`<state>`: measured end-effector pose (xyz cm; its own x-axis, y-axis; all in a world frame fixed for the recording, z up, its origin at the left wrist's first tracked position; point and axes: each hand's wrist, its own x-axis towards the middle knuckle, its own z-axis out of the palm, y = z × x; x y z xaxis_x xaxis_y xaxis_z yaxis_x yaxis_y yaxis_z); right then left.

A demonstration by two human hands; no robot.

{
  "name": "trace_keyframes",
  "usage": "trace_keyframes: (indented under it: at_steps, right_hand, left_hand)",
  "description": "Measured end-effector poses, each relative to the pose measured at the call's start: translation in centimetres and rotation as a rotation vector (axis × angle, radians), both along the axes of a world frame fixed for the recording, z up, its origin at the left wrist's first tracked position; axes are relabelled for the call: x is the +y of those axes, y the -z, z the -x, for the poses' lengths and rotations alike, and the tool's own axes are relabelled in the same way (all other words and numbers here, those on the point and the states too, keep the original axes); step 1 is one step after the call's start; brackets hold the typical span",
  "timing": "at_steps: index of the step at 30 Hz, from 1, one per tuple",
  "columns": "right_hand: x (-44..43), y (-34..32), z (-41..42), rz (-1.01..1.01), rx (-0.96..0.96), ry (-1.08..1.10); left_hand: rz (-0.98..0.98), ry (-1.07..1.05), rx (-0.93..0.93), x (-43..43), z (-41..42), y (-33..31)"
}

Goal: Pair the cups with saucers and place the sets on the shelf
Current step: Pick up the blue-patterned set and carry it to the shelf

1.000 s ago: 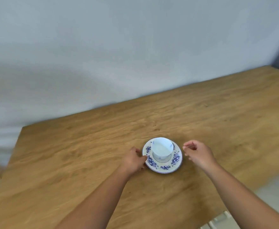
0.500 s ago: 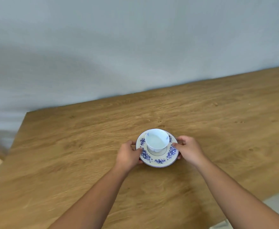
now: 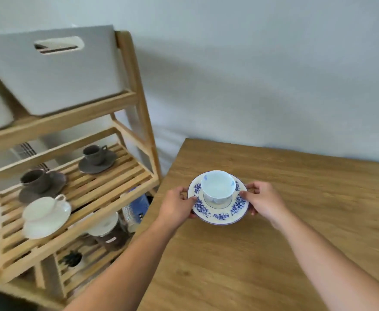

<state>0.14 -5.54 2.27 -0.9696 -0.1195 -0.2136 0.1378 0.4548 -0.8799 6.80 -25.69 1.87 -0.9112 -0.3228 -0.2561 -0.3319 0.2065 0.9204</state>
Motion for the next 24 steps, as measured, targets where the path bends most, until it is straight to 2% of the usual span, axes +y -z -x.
trace_keyframes:
  at_steps: [8,13,20,24]
  right_hand:
    - [-17.7,2.2,2.2,-0.001,-0.081,-0.346]
    - [-25.9,4.4,3.7,-0.069,-0.075,-0.474]
    - [-33.4,7.3,7.0,-0.177,-0.064,-0.509]
    - [-36.2,8.9,8.8,-0.187,-0.048,-0.479]
  left_hand:
    - [0.097,-0.299,-0.058,-14.7,-3.6,0.1]
    - [0.130,-0.430,-0.113,-21.3,-3.8,2.6]
    - [0.054,-0.564,-0.160,-26.1,-1.5,6.5]
    - [0.153,-0.590,-0.201,-27.9,0.6,8.7]
